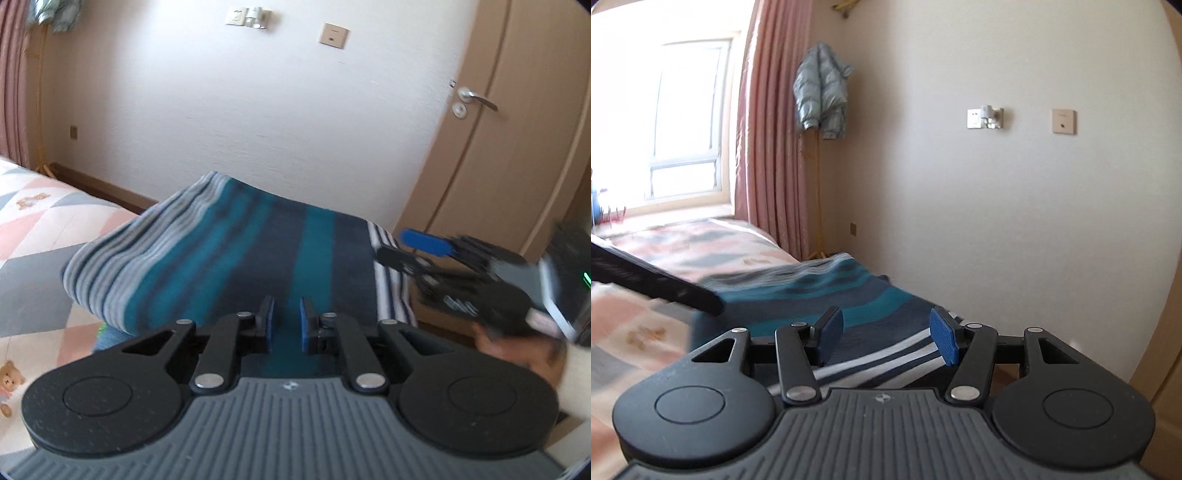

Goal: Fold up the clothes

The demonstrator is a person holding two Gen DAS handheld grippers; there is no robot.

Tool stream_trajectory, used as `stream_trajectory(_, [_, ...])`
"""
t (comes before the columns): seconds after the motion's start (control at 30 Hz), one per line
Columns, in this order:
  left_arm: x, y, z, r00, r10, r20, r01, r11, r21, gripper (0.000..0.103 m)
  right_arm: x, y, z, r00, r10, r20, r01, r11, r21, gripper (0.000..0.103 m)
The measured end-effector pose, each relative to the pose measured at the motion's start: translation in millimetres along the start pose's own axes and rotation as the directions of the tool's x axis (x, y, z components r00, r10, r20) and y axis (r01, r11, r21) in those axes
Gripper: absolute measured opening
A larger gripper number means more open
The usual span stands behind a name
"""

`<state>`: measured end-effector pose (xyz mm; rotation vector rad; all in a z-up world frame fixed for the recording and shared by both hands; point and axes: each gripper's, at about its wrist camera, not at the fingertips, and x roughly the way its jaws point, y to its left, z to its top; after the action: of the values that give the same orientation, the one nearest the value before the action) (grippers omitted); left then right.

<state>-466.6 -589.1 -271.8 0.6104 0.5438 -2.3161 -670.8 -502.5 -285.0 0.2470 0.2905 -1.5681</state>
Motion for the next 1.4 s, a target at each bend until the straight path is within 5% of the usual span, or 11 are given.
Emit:
stream_trajectory(0.23, [13.4,-25.9,-31.8,0.994,0.111,-0.021,-0.111,0.994,0.025,0.013,33.4,-20.9,-38.3,0.990,0.068,-0.121,-0.071,0.997,-0.023,0.056])
stream_trajectory(0.43, [-9.5,-33.8,-0.4,0.983,0.181,0.024,-0.181,0.984,-0.011,0.017,15.5,-13.2,-24.5,0.993,0.050,-0.107,-0.056,0.997,-0.057,0.056])
stream_trajectory(0.57, [-7.8,-20.8,14.4,0.970,0.237,0.055,-0.236,0.972,-0.018,0.021,-14.8,-5.0,-10.0,0.993,0.110,-0.032,-0.111,0.993,-0.025,0.055])
stream_trajectory(0.8, [28.7,-4.9,-3.5,0.960,0.277,-0.040,-0.272,0.957,0.103,0.024,-24.8,29.9,-38.2,0.977,0.194,-0.084,-0.203,0.972,-0.116,0.054])
stream_trajectory(0.97, [13.4,-4.9,4.1,0.960,0.276,-0.053,-0.273,0.961,0.050,0.025,-17.9,44.1,-50.2,0.975,0.166,-0.145,-0.187,0.972,-0.144,0.054])
stream_trajectory(1.1, [-25.0,-15.3,-6.9,0.956,0.277,-0.093,-0.278,0.961,0.003,0.052,-27.9,44.2,-32.2,0.980,0.127,-0.151,-0.139,0.987,-0.075,0.056])
stream_trajectory(1.2, [-51.0,-19.4,-28.4,0.938,0.306,-0.160,-0.314,0.949,-0.029,0.057,-55.6,41.5,-18.7,0.990,0.084,-0.116,-0.078,0.996,0.049,0.074])
stream_trajectory(1.4, [-119.6,-30.2,-69.0,0.920,0.325,-0.218,-0.339,0.940,-0.028,0.095,-125.6,75.3,-22.7,0.986,-0.015,-0.168,0.051,0.976,0.211,0.088])
